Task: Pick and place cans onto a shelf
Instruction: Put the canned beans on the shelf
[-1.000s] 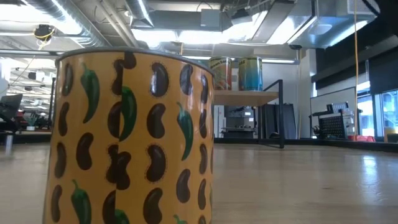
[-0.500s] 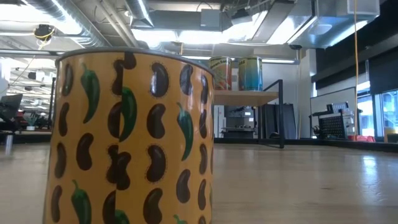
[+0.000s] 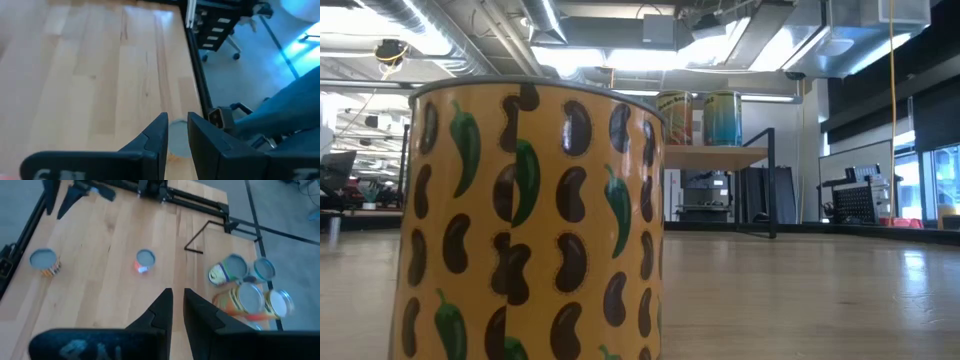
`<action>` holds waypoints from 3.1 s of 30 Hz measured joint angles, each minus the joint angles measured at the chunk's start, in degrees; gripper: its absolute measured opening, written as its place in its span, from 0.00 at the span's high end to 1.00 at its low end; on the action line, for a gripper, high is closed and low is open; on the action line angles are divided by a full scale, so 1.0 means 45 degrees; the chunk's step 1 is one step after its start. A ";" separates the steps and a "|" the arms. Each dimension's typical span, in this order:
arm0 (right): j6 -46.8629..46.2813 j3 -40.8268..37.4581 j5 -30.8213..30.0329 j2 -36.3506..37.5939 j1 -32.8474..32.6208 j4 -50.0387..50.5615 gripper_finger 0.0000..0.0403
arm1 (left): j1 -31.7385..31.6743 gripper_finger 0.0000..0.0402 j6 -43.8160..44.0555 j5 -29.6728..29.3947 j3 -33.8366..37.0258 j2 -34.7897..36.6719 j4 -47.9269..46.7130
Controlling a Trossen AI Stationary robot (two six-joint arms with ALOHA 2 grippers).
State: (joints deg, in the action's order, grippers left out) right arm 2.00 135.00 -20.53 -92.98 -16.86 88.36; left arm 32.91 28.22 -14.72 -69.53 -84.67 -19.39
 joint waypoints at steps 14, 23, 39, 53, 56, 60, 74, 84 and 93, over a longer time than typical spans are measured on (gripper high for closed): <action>0.0666 0.0000 0.0014 0.0522 0.0000 0.0373 0.88 | 0.0509 0.83 0.2463 -0.0180 -0.0637 -0.3830 0.0932; 0.0686 0.0000 0.0024 0.0522 0.0000 0.0372 0.88 | 0.1019 0.83 0.2779 -0.2041 -0.0586 -0.4059 0.0970; 0.0775 0.0000 0.0044 0.0517 0.0004 0.0368 0.88 | 0.0894 0.83 0.2636 -0.1613 -0.0576 -0.4909 0.1806; 0.1010 0.0000 0.0044 0.0517 0.0003 0.0365 0.88 | 0.0894 0.83 0.2711 -0.1156 -0.0571 -0.4909 0.1356; 0.1010 0.0000 0.0044 0.0517 0.0001 0.0363 0.88 | 0.0889 0.83 0.2790 -0.1137 -0.0571 -0.4909 0.1260; 0.1054 0.0000 0.0044 0.0517 0.0005 0.0368 0.88 | 0.0789 0.83 0.3164 -0.1114 -0.0571 -0.5015 0.0324; 0.1054 0.0000 0.0059 0.0517 0.0000 0.0367 0.88 | 0.0549 0.83 0.3922 -0.0494 -0.0566 -0.5262 0.0826; 0.1054 0.0000 0.0189 0.0517 0.0005 0.0367 0.88 | 0.0549 0.83 0.4178 0.0442 -0.0590 -0.5944 0.1329; 0.1054 0.0000 0.0187 0.0517 0.0002 0.0366 0.88 | 0.0116 0.94 0.5407 0.1562 -0.0597 -0.6005 0.1181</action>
State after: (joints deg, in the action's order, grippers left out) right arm 6.74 135.00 -19.69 -90.65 -16.86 90.01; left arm 33.43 52.55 -7.69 -72.21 -111.69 -14.08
